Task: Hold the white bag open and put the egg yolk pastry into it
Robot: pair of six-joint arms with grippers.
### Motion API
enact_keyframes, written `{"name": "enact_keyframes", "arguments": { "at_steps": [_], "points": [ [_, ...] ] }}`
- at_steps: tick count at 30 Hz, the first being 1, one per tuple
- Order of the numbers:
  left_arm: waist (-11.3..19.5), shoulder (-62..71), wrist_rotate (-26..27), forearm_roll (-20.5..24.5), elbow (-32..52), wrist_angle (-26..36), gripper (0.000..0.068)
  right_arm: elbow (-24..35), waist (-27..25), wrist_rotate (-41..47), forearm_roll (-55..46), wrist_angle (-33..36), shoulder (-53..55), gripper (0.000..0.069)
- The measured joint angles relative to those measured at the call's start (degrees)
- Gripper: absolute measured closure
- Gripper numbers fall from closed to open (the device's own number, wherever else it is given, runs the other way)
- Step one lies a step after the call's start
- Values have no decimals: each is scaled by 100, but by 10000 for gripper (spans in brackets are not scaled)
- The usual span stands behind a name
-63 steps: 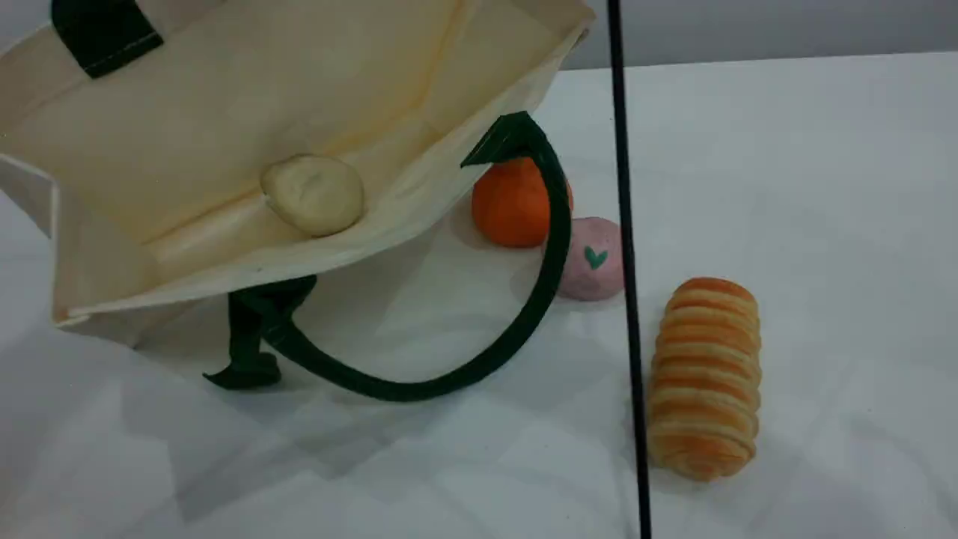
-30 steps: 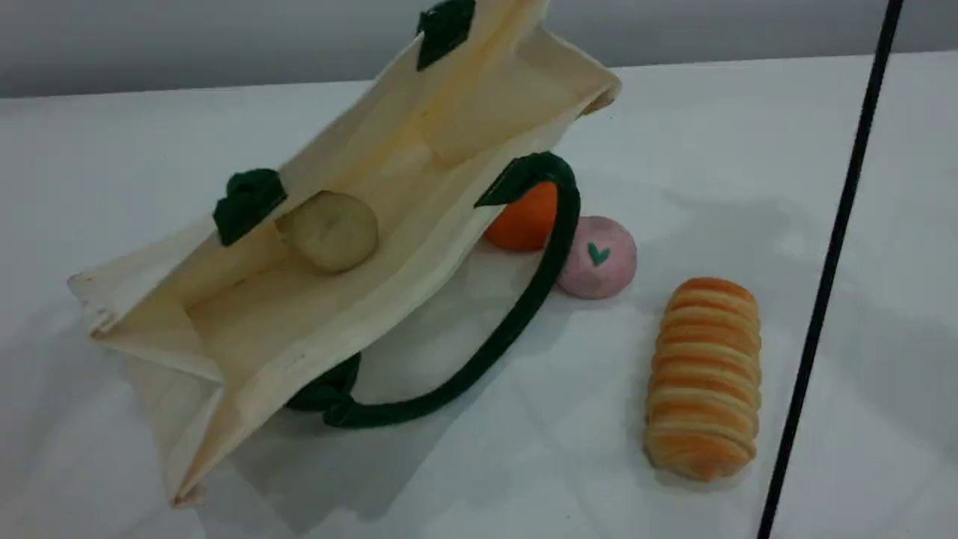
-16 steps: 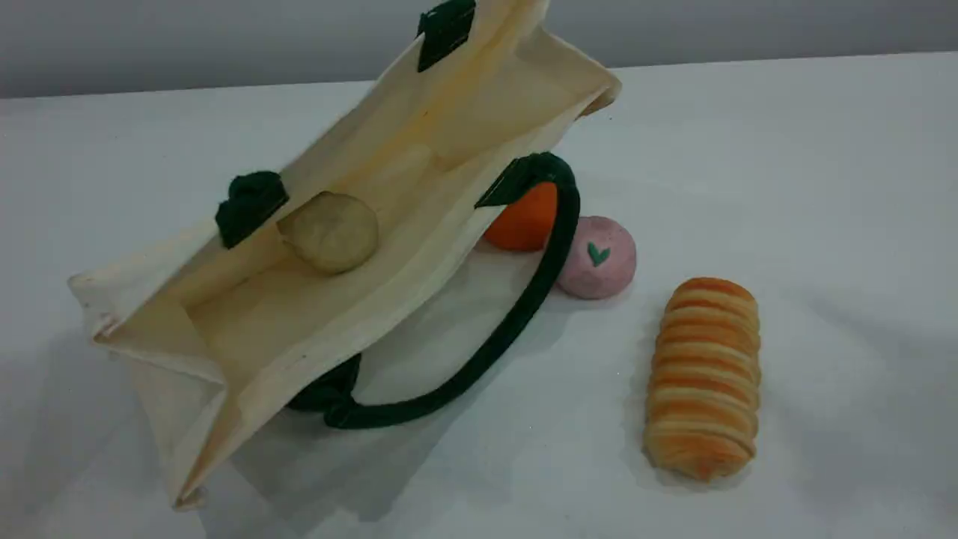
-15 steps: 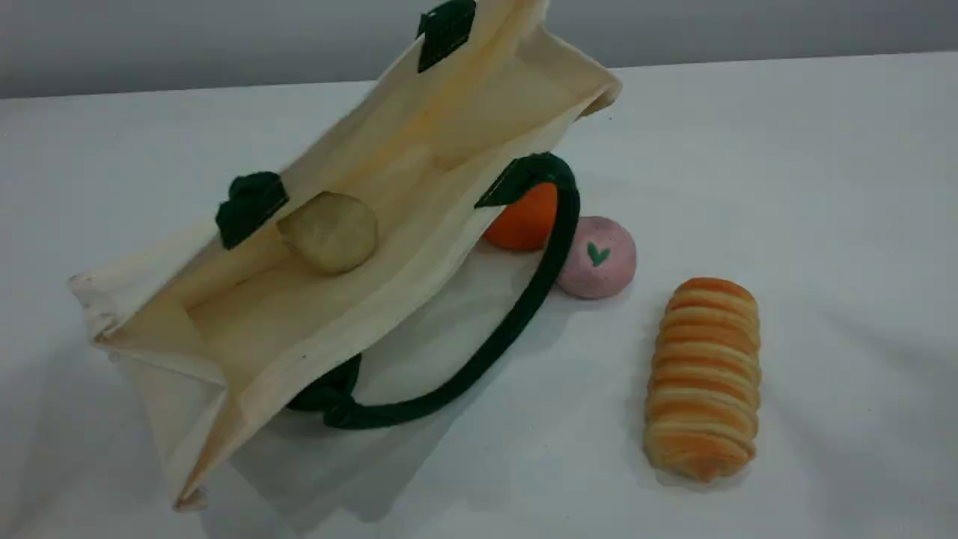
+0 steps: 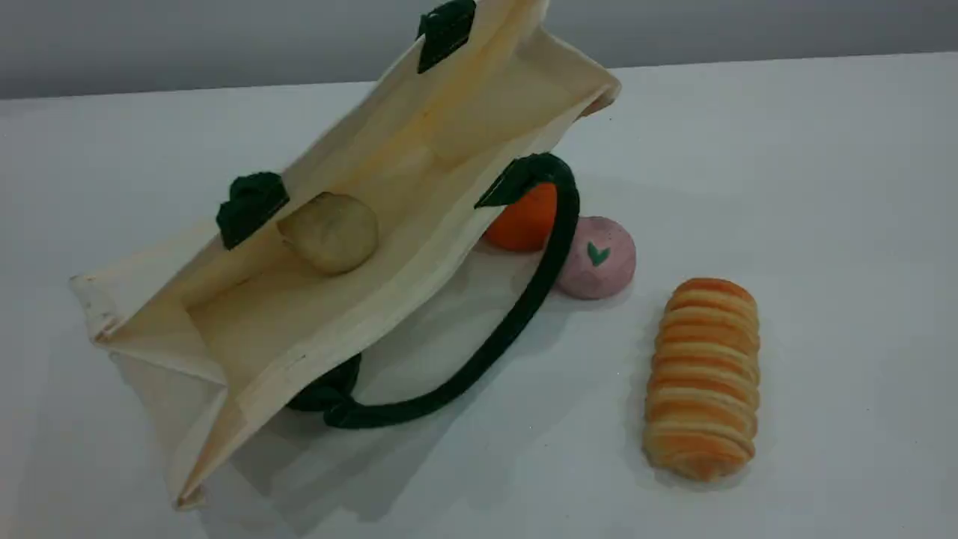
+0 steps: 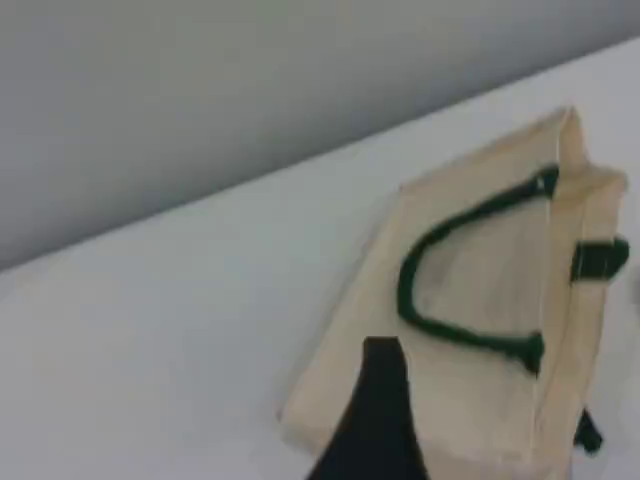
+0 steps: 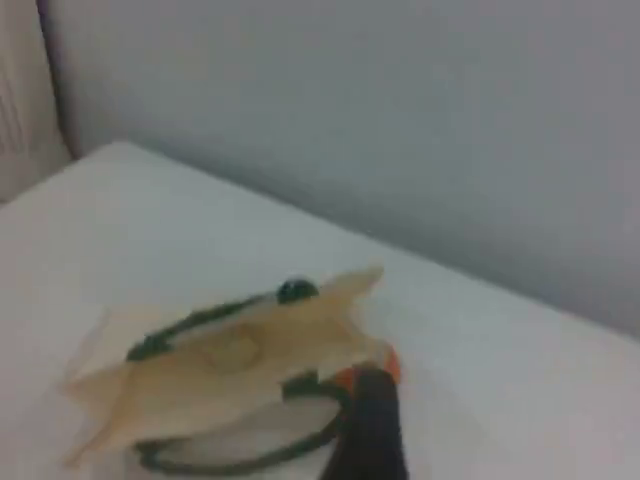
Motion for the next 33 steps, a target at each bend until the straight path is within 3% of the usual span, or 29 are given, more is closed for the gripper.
{"name": "enact_keyframes", "arguments": {
  "at_steps": [4,7,18,23,33],
  "points": [
    [0,-913,-44,301,920,-2,94,177,23,285,54,-20,-115,114],
    [0,-1539,-69,282,1568,-1,94,594,23,334,13,-13,-354,114],
    [0,-2074,-395,215,2935,-274,94,3261,11,355,-720,-21,-1294,125],
    [0,-2074,-395,209,3232,-389,94,4224,11,355,-714,-526,-1374,125],
    [0,-2074,-521,191,3767,-613,94,4478,11,359,-709,-791,-1419,125]
  ]
}}
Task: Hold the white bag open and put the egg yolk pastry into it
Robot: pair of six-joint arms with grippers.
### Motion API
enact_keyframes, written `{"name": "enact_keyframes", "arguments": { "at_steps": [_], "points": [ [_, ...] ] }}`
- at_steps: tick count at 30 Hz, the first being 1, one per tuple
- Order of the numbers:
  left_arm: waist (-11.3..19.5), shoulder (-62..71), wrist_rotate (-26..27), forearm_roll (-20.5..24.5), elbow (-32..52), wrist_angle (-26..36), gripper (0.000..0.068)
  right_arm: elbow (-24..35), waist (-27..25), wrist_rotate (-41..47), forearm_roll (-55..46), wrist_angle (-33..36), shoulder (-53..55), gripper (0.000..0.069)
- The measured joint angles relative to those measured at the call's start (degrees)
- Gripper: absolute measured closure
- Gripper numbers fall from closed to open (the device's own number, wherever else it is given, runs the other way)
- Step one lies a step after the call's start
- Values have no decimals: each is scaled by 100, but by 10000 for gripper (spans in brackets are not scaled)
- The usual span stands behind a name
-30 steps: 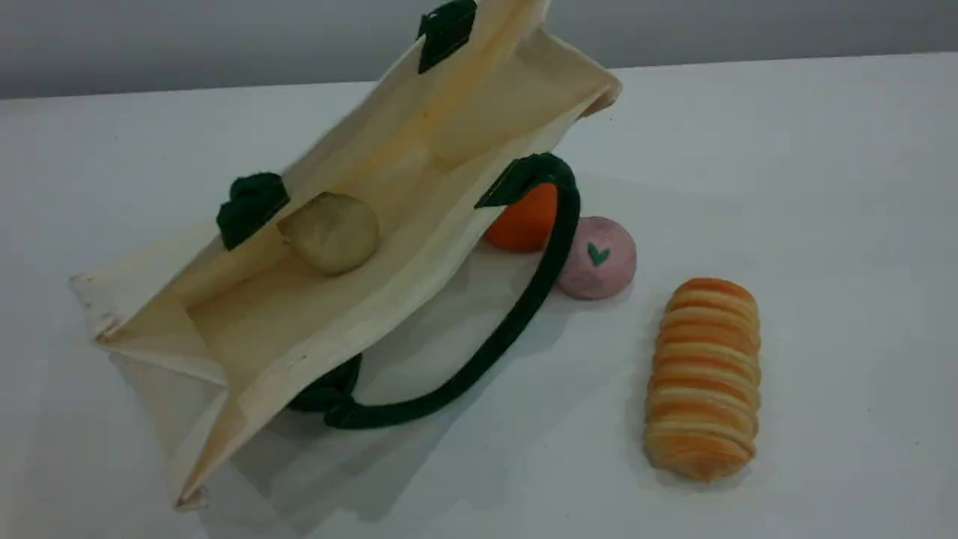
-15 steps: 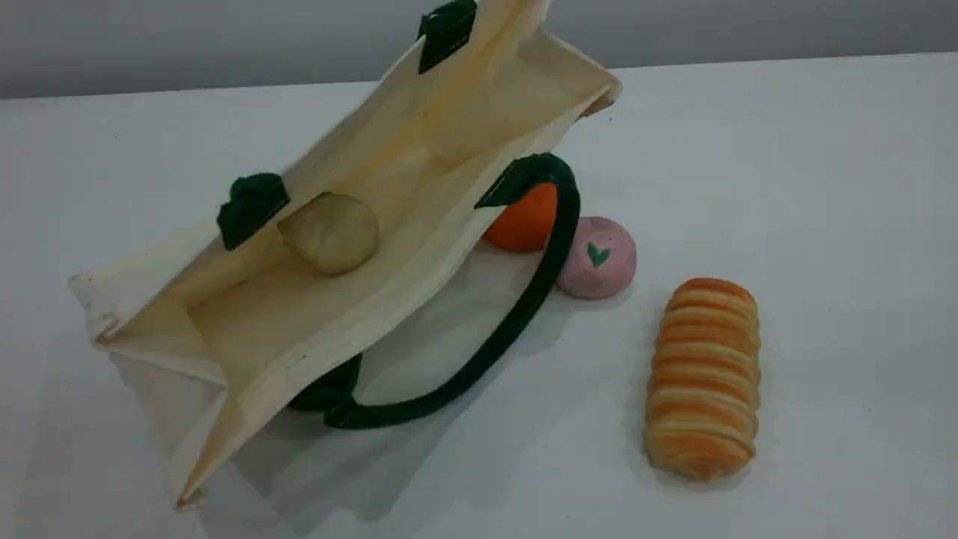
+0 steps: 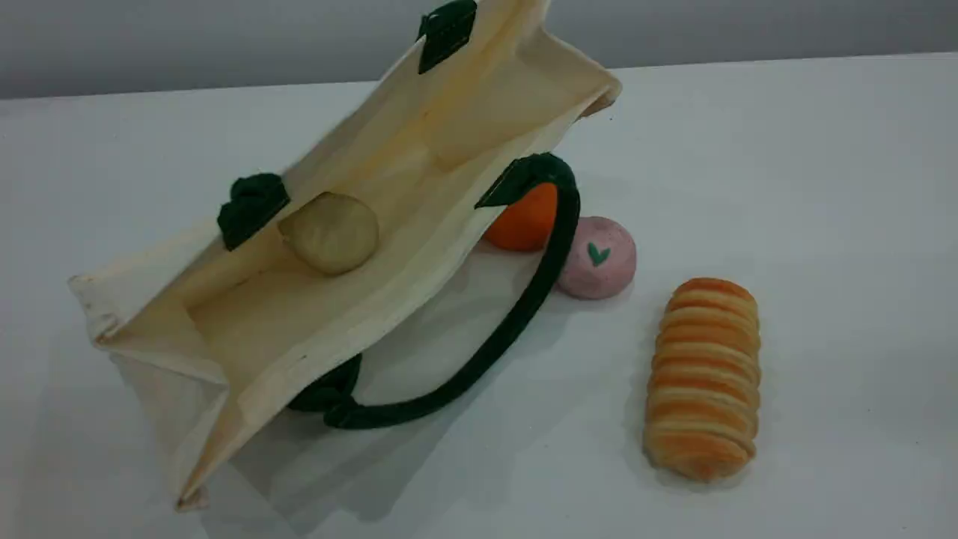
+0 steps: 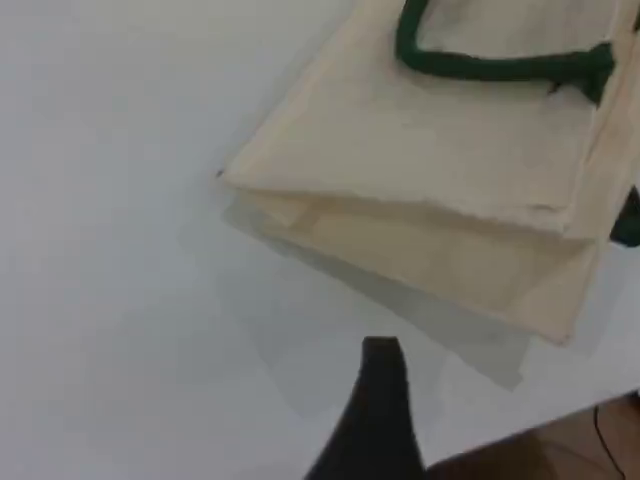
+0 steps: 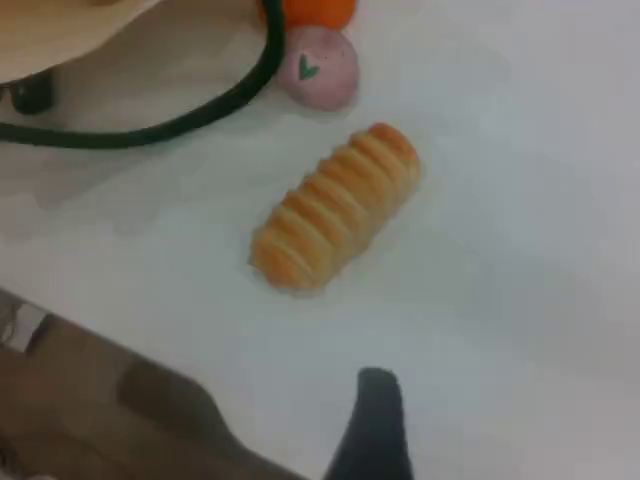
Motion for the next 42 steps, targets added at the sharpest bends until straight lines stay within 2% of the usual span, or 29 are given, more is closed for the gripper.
{"name": "enact_keyframes", "arguments": {
  "at_steps": [9,17,20,35,39,42],
  "points": [
    [0,0,-125,127,266,-161,94,-5,0,0,-6,-165,0,125],
    [0,0,-921,825,266,-189,94,78,0,58,-36,-85,0,125],
    [0,0,-1082,959,266,-188,94,78,0,163,-119,-79,0,125],
    [6,0,-1147,959,288,-217,94,78,-28,325,-219,-92,-44,125],
    [6,0,-1147,959,288,-217,94,78,-414,305,-169,-92,-369,125],
    [6,0,-1147,959,288,-217,97,78,-1000,305,-164,-86,-814,125]
  ]
}}
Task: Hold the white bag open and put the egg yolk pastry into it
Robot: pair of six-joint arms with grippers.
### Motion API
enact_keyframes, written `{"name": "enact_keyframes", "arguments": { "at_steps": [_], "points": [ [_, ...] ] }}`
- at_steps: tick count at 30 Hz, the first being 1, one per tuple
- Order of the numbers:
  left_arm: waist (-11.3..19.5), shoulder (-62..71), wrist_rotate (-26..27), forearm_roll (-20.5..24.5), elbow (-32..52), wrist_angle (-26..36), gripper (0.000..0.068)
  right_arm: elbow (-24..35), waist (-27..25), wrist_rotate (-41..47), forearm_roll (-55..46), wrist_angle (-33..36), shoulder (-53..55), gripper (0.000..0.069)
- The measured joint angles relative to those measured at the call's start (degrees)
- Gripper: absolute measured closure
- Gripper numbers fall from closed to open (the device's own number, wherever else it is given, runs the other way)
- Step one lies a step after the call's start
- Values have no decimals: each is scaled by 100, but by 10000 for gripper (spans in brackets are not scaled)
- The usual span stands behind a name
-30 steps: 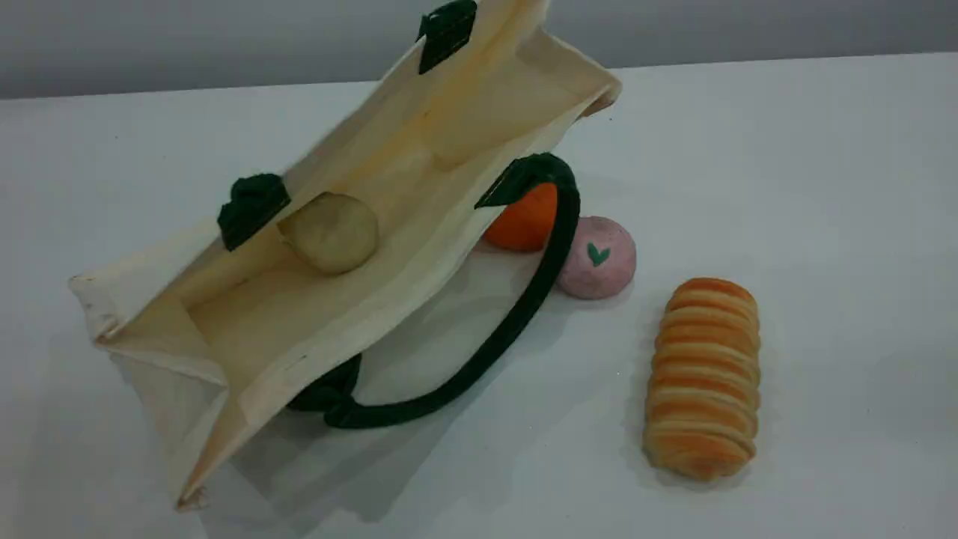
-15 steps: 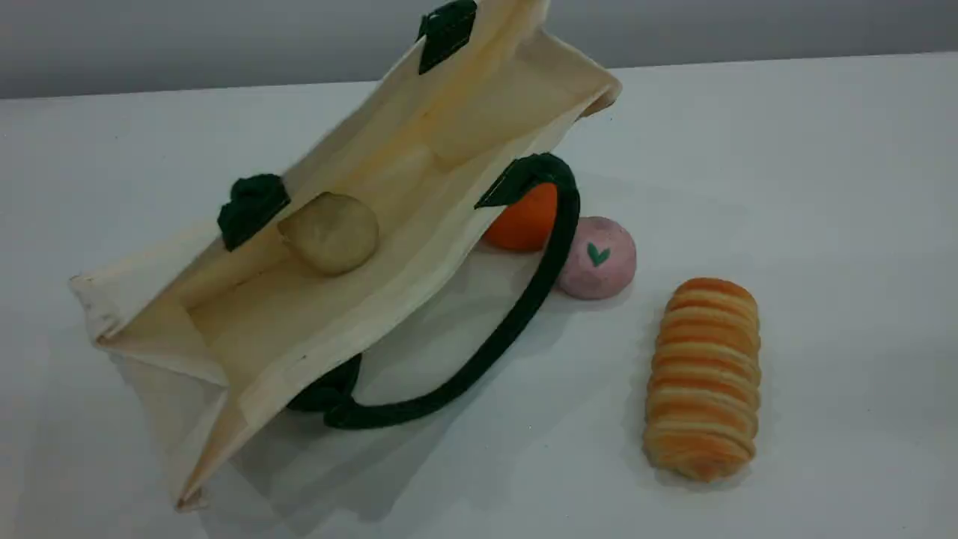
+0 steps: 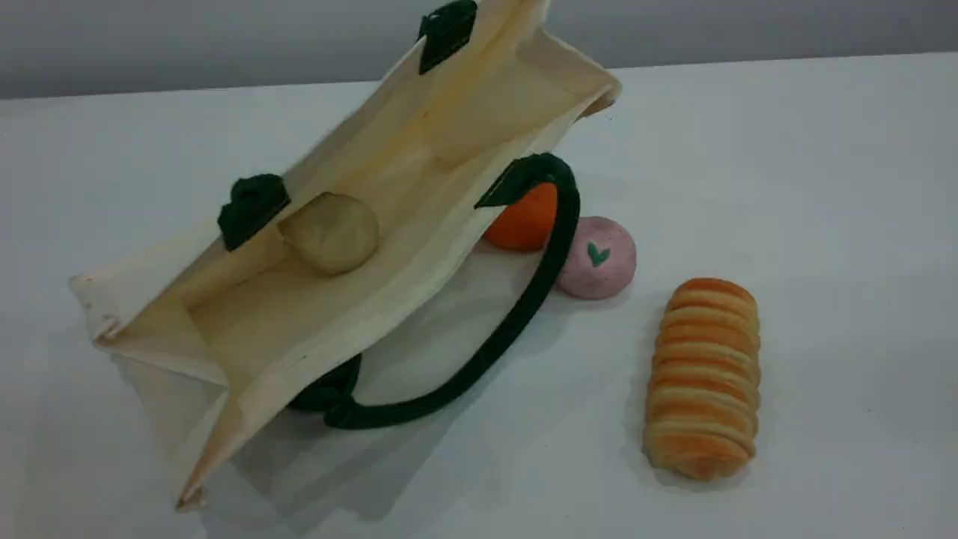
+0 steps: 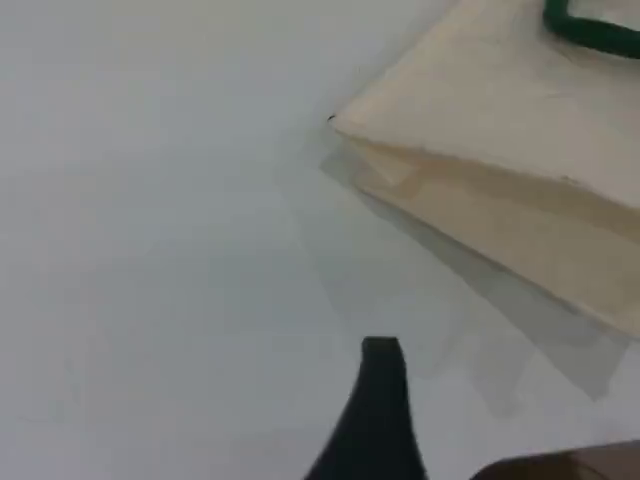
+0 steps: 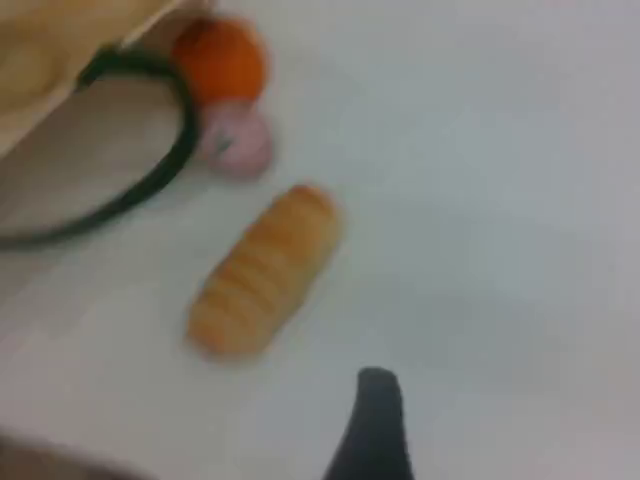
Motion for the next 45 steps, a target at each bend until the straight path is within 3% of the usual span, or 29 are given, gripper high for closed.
{"name": "enact_keyframes", "arguments": {
  "at_steps": [4,11,26,45],
  "points": [
    [5,0,0,0,0,0,97,0,-477,-3,0,3,-603,125],
    [18,-225,6,0,0,0,97,0,-547,-3,12,7,-979,125],
    [763,-1132,10,0,0,11,97,0,-628,-7,25,-4,-966,125],
    [741,-1123,10,0,0,2,97,0,-628,-7,25,-4,-966,125]
  ]
}}
